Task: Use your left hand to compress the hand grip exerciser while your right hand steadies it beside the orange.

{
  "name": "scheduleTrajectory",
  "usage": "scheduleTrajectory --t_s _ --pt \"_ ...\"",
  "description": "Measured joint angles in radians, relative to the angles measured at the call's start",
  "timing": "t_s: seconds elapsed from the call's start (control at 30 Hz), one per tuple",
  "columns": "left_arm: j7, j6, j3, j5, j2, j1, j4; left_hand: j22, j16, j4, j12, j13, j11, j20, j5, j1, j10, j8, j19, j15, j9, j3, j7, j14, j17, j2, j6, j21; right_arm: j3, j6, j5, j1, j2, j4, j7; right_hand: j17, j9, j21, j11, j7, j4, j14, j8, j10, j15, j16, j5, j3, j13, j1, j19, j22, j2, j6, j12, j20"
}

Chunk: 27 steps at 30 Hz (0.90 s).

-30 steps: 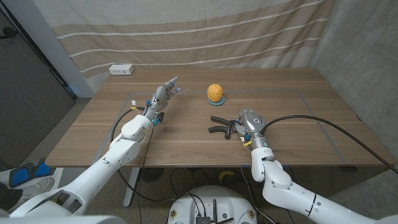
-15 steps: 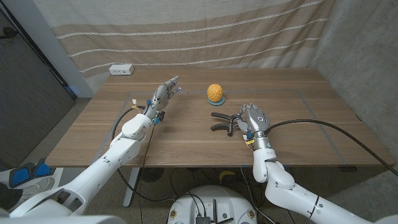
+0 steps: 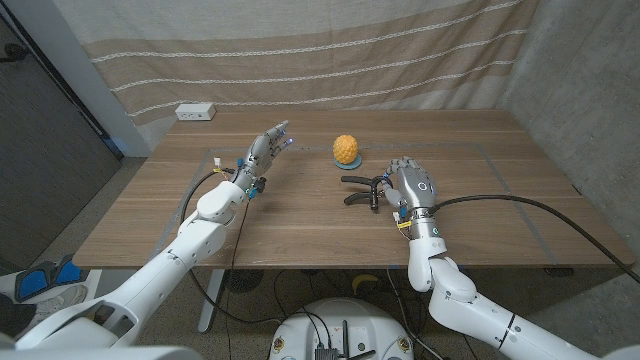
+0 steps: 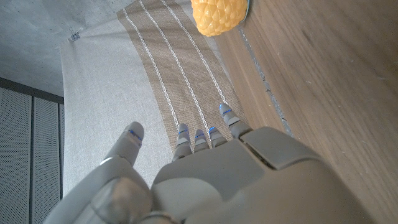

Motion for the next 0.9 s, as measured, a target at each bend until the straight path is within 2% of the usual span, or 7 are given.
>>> scheduleTrajectory --t_s 0.23,0.33,0.47,0.63,0.77,0.9 --pt "-0.003 0.006 0.005 0.012 0.003 -0.007 0.001 0.000 0.000 -0.013 0.000 0.000 0.000 -0.005 -0.004 0.000 0.000 0.000 0.005 -0.005 0.000 -0.004 0.000 0.005 0.000 0.000 0.000 -0.004 0.022 0.022 -0.018 -0.001 0.008 0.023 -0.033 0.000 0.000 0.000 0.000 0.000 0.000 0.000 0.000 0.000 0.000 0.000 -0.001 0.000 0.000 0.000 0.000 0.000 0.000 0.000 0.000 0.000" --pt "-0.003 0.008 0.007 0.015 0.006 -0.010 0.000 0.000 0.000 -0.031 0.000 0.000 0.000 -0.005 -0.008 0.001 0.000 0.000 0.005 0.004 0.000 -0.003 -0.004 0.015 0.000 -0.002 -0.004 -0.004 0.024 0.026 -0.026 0.000 0.008 0.025 -0.043 0.000 0.000 0.000 0.000 0.000 0.000 0.000 0.000 0.000 0.000 0.000 -0.001 0.000 0.000 0.000 0.000 0.000 0.000 0.000 0.000 0.000" --pt "-0.003 0.017 0.013 0.031 0.019 -0.016 -0.007 -0.002 0.004 -0.056 0.000 0.000 0.000 0.000 -0.008 0.015 0.000 0.000 0.011 0.010 0.000 0.000 -0.011 0.020 0.000 -0.023 -0.011 -0.012 0.030 0.031 -0.042 0.005 0.009 0.029 -0.057 0.000 0.000 0.000 0.000 0.000 0.000 0.000 0.000 0.000 0.000 0.000 -0.001 0.000 0.000 0.000 0.000 0.000 0.000 0.000 0.000 0.000" --pt "0.015 0.044 0.024 0.079 0.040 -0.022 -0.028 -0.002 0.004 -0.089 -0.005 0.000 0.001 0.000 -0.008 0.041 -0.017 0.000 0.011 0.014 0.000 0.009 -0.003 0.022 0.000 -0.044 -0.044 -0.019 0.035 0.031 -0.061 0.014 0.011 0.030 -0.063 0.000 0.000 0.000 0.000 0.000 0.000 0.000 0.000 0.000 0.000 -0.005 -0.004 0.000 0.000 0.000 0.000 0.000 0.000 0.000 0.000 0.000" --pt "0.031 0.062 0.033 0.115 0.059 -0.027 -0.048 -0.002 -0.001 -0.102 -0.009 0.000 0.004 0.000 -0.008 0.071 -0.040 0.000 0.011 0.018 0.005 0.014 -0.002 0.003 0.000 -0.054 -0.080 -0.033 0.037 0.028 -0.073 0.020 0.014 0.030 -0.065 0.000 0.000 0.000 0.000 0.000 0.000 0.000 0.000 0.000 0.000 -0.007 -0.004 0.000 0.005 0.000 0.000 0.000 0.000 0.000 0.000 0.000" --pt "0.044 0.080 0.043 0.150 0.079 -0.033 -0.069 -0.002 -0.001 -0.103 -0.009 0.000 0.012 -0.004 -0.008 0.089 -0.056 0.000 0.007 0.027 0.005 0.015 -0.003 -0.009 0.000 -0.065 -0.108 -0.040 0.038 0.020 -0.087 0.026 0.016 0.030 -0.065 -0.002 0.000 0.000 0.000 0.000 0.000 0.005 0.000 0.000 0.005 -0.007 -0.005 0.000 0.005 0.000 0.000 0.000 0.000 0.000 0.000 0.000"
